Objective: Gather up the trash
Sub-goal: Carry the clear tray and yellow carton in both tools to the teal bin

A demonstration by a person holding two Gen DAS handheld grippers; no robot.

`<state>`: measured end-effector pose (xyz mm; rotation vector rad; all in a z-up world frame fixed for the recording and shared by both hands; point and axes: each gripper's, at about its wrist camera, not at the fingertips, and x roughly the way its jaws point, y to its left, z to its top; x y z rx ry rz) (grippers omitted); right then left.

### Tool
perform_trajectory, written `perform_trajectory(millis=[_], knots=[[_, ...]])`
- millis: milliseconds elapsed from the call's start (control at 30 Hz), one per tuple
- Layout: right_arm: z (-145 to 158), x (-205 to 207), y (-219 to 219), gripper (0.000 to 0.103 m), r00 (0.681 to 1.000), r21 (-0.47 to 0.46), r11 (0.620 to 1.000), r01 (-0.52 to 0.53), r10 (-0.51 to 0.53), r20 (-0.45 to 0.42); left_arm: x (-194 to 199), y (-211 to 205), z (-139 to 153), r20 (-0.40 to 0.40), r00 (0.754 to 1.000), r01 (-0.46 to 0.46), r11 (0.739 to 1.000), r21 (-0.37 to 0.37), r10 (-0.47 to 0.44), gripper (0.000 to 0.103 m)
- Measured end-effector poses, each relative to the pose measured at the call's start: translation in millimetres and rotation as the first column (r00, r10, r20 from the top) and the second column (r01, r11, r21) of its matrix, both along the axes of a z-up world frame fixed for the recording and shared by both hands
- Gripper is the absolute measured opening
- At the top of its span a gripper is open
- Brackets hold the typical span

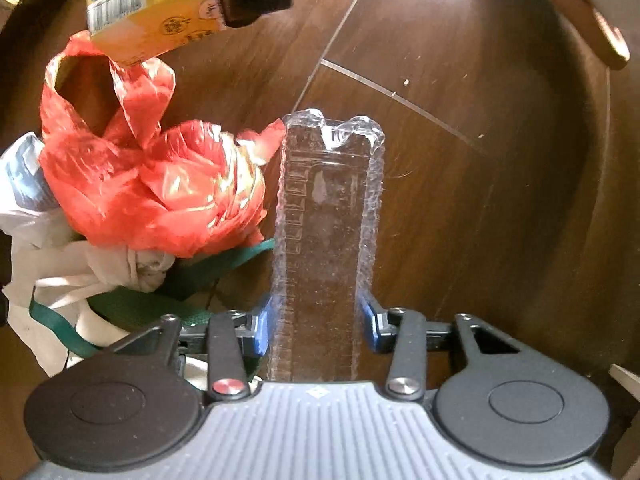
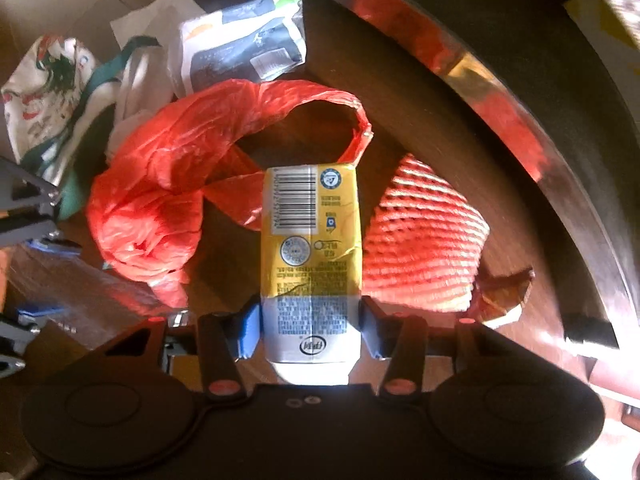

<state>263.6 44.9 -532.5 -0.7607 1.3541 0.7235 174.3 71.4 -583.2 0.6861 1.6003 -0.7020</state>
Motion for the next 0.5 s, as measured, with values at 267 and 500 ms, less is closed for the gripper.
perform_trajectory(millis=[267,500], knots=[[63,4,-35,0.049,0.983,-0.018,0.983,0.185,-0.185,-0.004,17,5,44,0.008,1.0,-0.027,0.999,-0.036,0.027,0.042],[144,7,-69,0.049,0.943,0.041,0.945,0.324,-0.326,0.061,37,1,114,0.092,0.989,-0.106,0.991,-0.081,0.114,0.042]])
